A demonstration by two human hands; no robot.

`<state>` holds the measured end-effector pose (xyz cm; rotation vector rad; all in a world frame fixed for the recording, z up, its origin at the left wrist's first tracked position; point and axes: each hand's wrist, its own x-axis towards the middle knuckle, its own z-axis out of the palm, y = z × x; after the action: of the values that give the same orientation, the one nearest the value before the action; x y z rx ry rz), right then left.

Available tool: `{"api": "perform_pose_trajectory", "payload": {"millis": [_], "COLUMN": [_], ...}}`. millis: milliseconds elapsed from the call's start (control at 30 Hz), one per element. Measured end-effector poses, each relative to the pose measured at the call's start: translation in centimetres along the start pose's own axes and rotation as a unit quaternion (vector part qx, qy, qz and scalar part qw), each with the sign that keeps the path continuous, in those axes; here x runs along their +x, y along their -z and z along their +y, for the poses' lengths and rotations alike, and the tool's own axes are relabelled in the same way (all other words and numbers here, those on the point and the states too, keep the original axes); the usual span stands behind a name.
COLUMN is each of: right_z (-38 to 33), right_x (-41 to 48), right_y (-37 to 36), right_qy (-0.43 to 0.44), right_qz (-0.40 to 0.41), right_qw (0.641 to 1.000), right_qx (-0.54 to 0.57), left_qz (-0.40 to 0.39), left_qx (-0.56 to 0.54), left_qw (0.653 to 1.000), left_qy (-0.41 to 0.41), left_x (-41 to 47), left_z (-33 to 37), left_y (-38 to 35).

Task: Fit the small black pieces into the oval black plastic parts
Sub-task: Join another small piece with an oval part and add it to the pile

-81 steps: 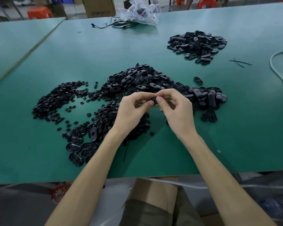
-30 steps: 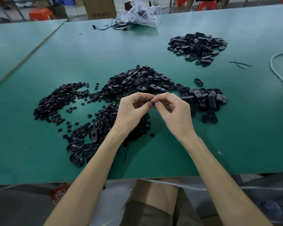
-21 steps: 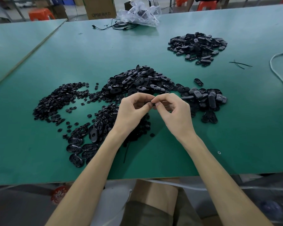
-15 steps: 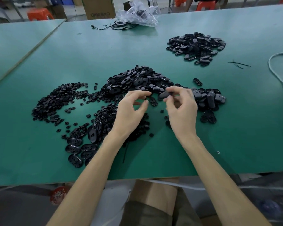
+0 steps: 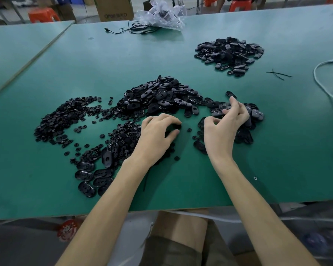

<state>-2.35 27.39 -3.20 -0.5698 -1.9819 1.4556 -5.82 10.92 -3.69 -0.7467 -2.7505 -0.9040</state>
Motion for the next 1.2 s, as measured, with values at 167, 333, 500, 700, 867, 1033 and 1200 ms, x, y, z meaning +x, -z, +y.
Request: {"api": "perform_pose_trajectory", "payload": {"millis": [167, 333, 500, 700, 867, 1033, 1200], "right_z": [0.1, 0.3, -0.1, -0.1, -0.2, 0.1, 0.1], "right_x": [-0.3, -0.4, -0.9, -1.2, -1.0, -0.7, -0.7], "right_y": [-0.1, -0.1, -0.5, -0.6, -0.5, -0.5, -0.6], "right_qy": [0.056, 0.101, 0.151, 0.162, 0.166, 0.117, 0.116], "right_qz": [-0.026, -0.093, -0.152, -0.234, -0.186, -0.17, -0.182], "right_qw": [0.998, 0.986, 0.974, 0.954, 0.967, 0.977, 0.975], "right_qx": [-0.026, -0.098, -0.07, -0.095, -0.061, -0.047, -0.05], "left_qz": [0.025, 0.074, 0.122, 0.131, 0.115, 0.053, 0.057], "left_qx": [-0.006, -0.017, -0.063, -0.169, -0.138, 0.035, 0.054], "left_qw": [0.999, 0.997, 0.988, 0.974, 0.981, 0.993, 0.991], "left_qy": [0.022, 0.029, 0.065, 0.078, 0.076, 0.098, 0.106], "left_x": [-0.1, -0.2, 0.0, 0.4, 0.3, 0.0, 0.1], "left_z": [0.3, 0.6, 0.4, 0.4, 0.1, -0.2, -0.6], "left_y": [0.1, 0.3, 0.5, 0.9, 0.5, -0.1, -0.2]}}
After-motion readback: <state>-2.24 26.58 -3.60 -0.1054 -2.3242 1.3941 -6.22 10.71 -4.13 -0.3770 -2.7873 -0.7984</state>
